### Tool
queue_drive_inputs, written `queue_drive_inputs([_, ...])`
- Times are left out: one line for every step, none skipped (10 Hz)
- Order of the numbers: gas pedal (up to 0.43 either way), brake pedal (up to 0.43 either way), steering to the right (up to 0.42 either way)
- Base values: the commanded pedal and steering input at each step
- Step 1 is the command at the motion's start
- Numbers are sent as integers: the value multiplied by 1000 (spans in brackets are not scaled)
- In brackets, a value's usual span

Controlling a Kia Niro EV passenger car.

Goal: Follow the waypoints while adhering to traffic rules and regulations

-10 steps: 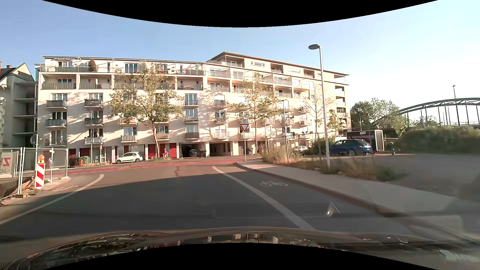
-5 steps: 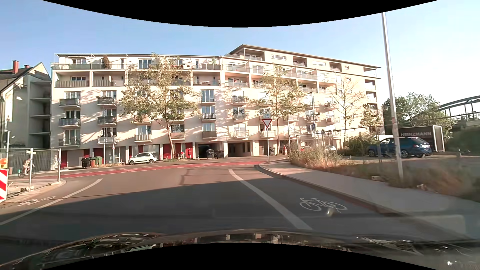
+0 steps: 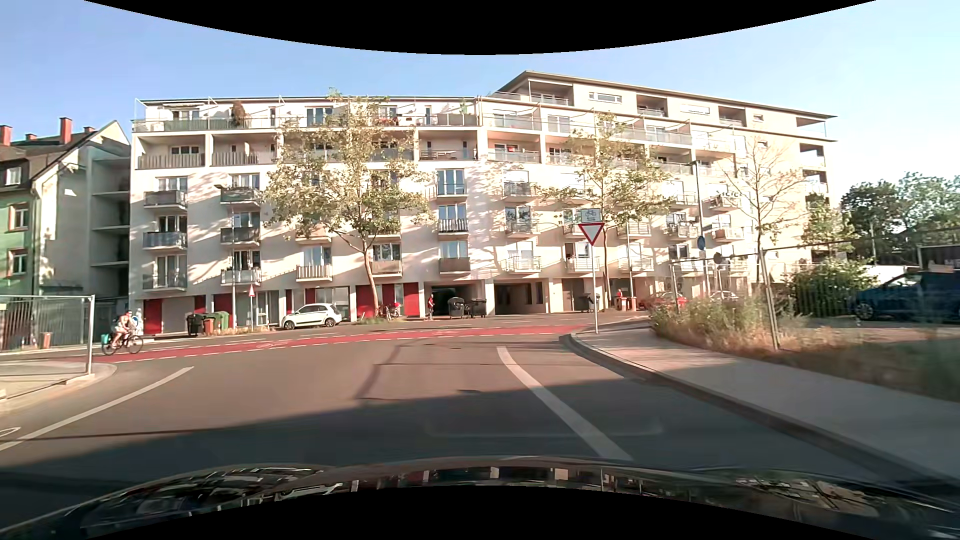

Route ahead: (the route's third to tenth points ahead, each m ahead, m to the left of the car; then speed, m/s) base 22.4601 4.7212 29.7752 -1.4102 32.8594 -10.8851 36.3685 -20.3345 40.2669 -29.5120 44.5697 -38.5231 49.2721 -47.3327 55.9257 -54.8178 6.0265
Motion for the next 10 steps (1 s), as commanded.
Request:
queue_drive_inputs([0,110,-99])
queue_drive_inputs([0,116,-95])
queue_drive_inputs([0,128,-92])
queue_drive_inputs([0,140,-82])
queue_drive_inputs([0,159,-71])
queue_drive_inputs([0,171,-65])
queue_drive_inputs([0,201,-63])
queue_drive_inputs([0,213,-63])
queue_drive_inputs([0,220,-59])
queue_drive_inputs([0,220,-51])
